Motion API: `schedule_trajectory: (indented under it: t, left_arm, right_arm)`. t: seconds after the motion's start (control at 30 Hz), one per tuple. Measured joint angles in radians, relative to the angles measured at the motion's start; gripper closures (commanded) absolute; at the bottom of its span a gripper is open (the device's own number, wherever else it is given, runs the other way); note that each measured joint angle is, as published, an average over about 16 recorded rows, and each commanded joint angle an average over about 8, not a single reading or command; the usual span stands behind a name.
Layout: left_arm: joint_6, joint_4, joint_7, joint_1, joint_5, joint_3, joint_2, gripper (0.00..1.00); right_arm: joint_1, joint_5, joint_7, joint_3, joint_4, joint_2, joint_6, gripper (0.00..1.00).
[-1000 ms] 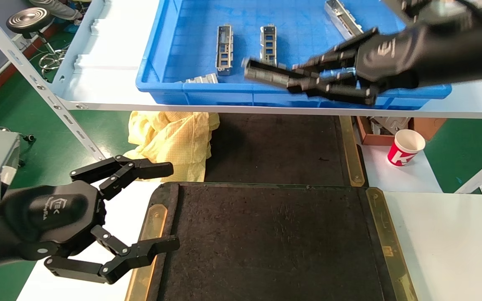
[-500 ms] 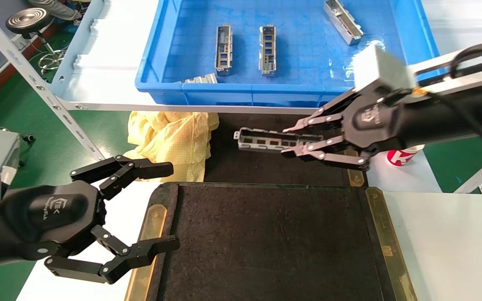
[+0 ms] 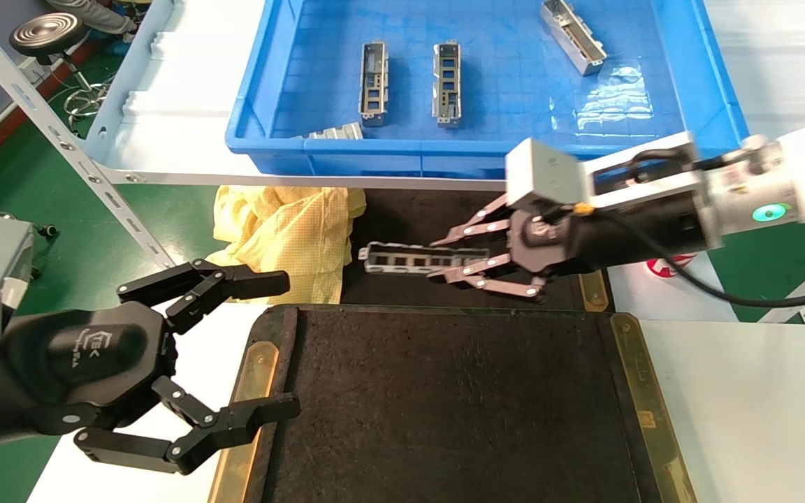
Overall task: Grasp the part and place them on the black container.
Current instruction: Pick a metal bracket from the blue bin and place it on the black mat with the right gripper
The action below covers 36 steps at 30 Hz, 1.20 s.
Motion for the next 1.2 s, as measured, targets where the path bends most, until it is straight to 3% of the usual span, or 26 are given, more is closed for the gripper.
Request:
schedule_trajectory:
  t: [0.77, 1.2]
  left_arm:
    - [0.0, 0.0, 0.0, 0.0, 0.0, 0.0, 0.0, 0.0]
    - [0.0, 0.0, 0.0, 0.0, 0.0, 0.0, 0.0, 0.0]
  right_arm:
    - [-0.139, -0.015, -0.095, -0.021, -0.094, -0.189, 0.123, 1.0]
    - [-0.203, -0.016, -0.144, -0.028, -0.163, -0.248, 0.156, 1.0]
